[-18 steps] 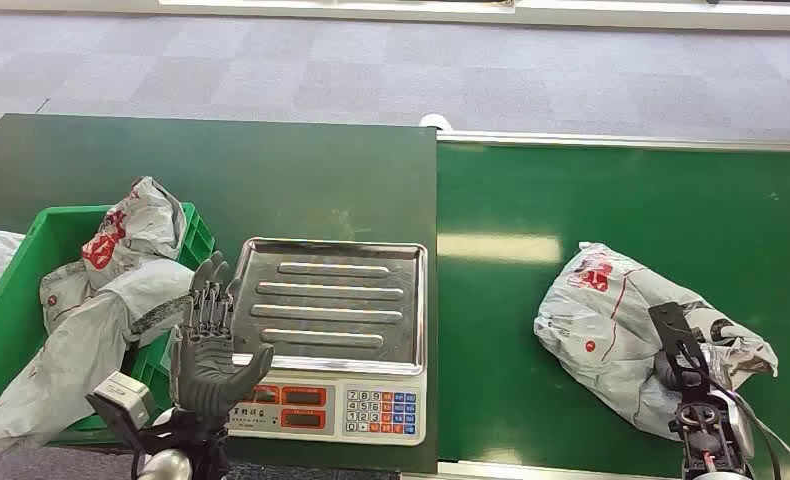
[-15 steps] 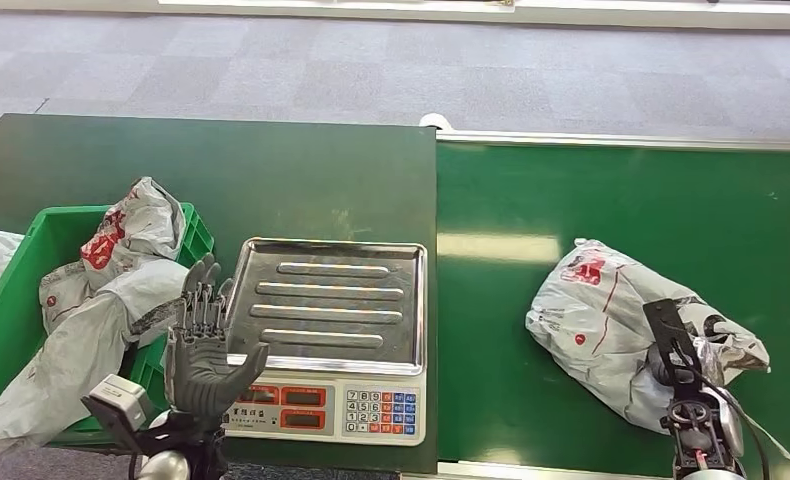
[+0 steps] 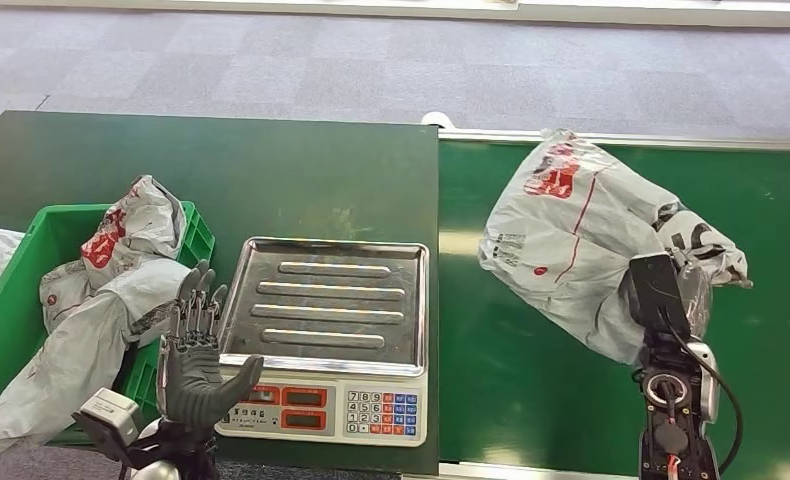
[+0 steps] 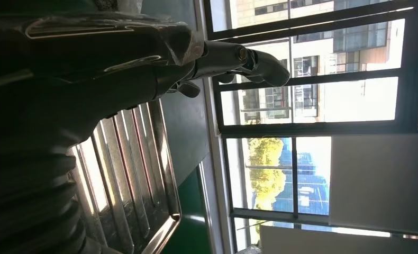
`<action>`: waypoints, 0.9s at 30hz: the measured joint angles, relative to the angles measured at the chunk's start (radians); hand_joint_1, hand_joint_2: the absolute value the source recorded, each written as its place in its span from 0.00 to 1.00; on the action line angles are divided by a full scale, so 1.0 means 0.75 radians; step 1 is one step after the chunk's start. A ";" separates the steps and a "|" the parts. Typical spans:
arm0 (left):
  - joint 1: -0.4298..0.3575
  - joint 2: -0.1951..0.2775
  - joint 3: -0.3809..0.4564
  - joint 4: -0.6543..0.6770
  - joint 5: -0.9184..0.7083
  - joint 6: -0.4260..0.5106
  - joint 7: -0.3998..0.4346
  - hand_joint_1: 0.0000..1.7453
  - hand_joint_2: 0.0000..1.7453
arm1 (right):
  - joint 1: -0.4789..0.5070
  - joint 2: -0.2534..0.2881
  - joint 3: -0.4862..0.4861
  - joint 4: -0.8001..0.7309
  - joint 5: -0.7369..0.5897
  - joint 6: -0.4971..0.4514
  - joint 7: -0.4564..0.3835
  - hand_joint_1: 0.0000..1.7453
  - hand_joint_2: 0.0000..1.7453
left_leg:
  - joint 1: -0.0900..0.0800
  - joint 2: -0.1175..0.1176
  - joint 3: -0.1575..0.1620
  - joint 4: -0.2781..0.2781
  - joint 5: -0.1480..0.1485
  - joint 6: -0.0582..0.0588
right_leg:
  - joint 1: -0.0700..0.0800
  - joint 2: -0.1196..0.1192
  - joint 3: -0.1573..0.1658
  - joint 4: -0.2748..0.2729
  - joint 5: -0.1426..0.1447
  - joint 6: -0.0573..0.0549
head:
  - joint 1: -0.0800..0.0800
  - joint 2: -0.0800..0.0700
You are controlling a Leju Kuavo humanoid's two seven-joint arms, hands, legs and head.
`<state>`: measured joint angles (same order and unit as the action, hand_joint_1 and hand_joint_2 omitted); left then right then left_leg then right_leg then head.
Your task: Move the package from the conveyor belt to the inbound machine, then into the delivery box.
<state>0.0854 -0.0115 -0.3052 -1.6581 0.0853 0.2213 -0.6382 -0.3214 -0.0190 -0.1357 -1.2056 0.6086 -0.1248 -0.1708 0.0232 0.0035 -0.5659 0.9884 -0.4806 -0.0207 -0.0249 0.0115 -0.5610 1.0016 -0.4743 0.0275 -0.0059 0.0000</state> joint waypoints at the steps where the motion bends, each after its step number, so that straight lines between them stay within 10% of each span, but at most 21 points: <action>1: -0.014 -0.004 0.003 0.001 -0.010 -0.007 0.000 0.00 1.00 | 0.002 0.022 0.041 -0.050 0.000 0.012 0.005 1.00 1.00 | 0.000 0.001 0.000 0.000 0.000 0.000 | 0.000 0.000 0.000 0.000 0.000 0.000 | 0.000 0.000; 13: -0.208 -0.045 0.047 0.030 -0.062 -0.033 0.024 0.00 1.00 | -0.113 0.290 0.624 0.166 -0.067 0.305 -0.093 1.00 1.00 | 0.001 -0.003 0.000 0.000 0.002 0.000 | 0.001 -0.003 0.000 0.001 0.000 -0.001 | 0.000 0.000; 21: -0.253 -0.062 0.102 0.042 -0.069 -0.010 0.028 0.00 1.00 | -0.170 0.322 0.853 0.378 -0.009 0.440 -0.192 1.00 1.00 | 0.000 -0.002 -0.002 0.000 0.002 0.000 | 0.001 -0.002 -0.001 0.000 0.000 -0.001 | 0.001 0.000; 25: -0.248 -0.074 0.156 0.036 -0.087 0.028 0.020 0.00 1.00 | -0.201 0.338 0.960 0.482 0.012 0.439 -0.240 0.04 1.00 | 0.001 -0.002 -0.001 0.000 0.002 0.000 | 0.001 -0.002 -0.001 0.000 0.000 -0.001 | 0.001 0.000; 27: -0.231 -0.079 0.180 0.018 -0.101 0.048 0.017 0.00 1.00 | -0.218 0.341 0.989 0.516 0.017 0.417 -0.235 0.00 1.00 | 0.001 -0.001 -0.001 0.000 0.002 0.000 | 0.001 -0.002 -0.001 0.001 0.000 -0.001 | 0.001 0.000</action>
<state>-0.0875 -0.0710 -0.1704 -1.6445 0.0098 0.2570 -0.6258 -0.4848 0.2369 0.6064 -0.8184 0.6215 0.1883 -0.3469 0.0240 0.0024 -0.5669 0.9882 -0.4789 -0.0207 -0.0239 0.0101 -0.5617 1.0020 -0.4742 0.0268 -0.0054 0.0000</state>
